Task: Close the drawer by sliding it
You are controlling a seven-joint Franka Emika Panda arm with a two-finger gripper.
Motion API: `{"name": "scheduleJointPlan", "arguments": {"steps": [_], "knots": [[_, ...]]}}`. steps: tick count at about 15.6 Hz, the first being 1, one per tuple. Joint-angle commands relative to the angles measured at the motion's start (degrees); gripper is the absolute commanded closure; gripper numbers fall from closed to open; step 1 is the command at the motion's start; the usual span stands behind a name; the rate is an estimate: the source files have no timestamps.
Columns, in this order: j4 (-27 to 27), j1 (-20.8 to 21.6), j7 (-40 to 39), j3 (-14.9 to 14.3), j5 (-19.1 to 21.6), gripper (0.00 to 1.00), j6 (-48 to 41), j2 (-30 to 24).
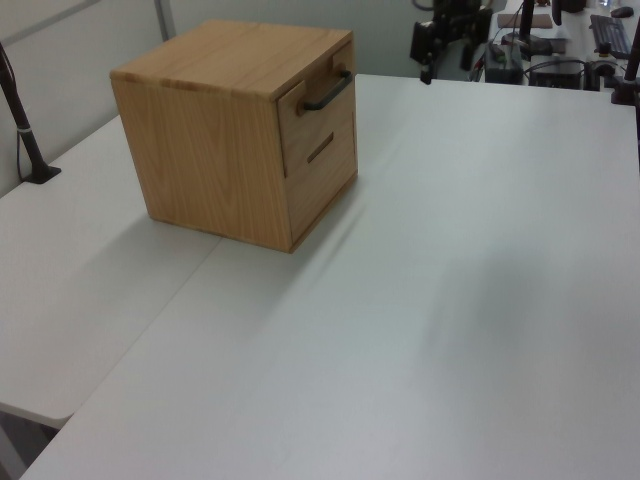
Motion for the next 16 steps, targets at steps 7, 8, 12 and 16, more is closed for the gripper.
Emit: {"name": "scheduleJointPlan", "arguments": {"steps": [7, 8, 12, 16], "knots": [[-6.59, 0.4, -26.47, -2.23, 4.26, 0.0, -5.88, -8.57], [-6.5, 0.31, -31.83, -2.76, 4.26, 0.0, -5.88, -8.48], [-6.14, 0.39, -42.95, -4.96, 4.52, 0.0, -4.82, -8.04], [-6.14, 0.74, -40.58, -4.87, 4.7, 0.0, -3.24, -7.6]]}}
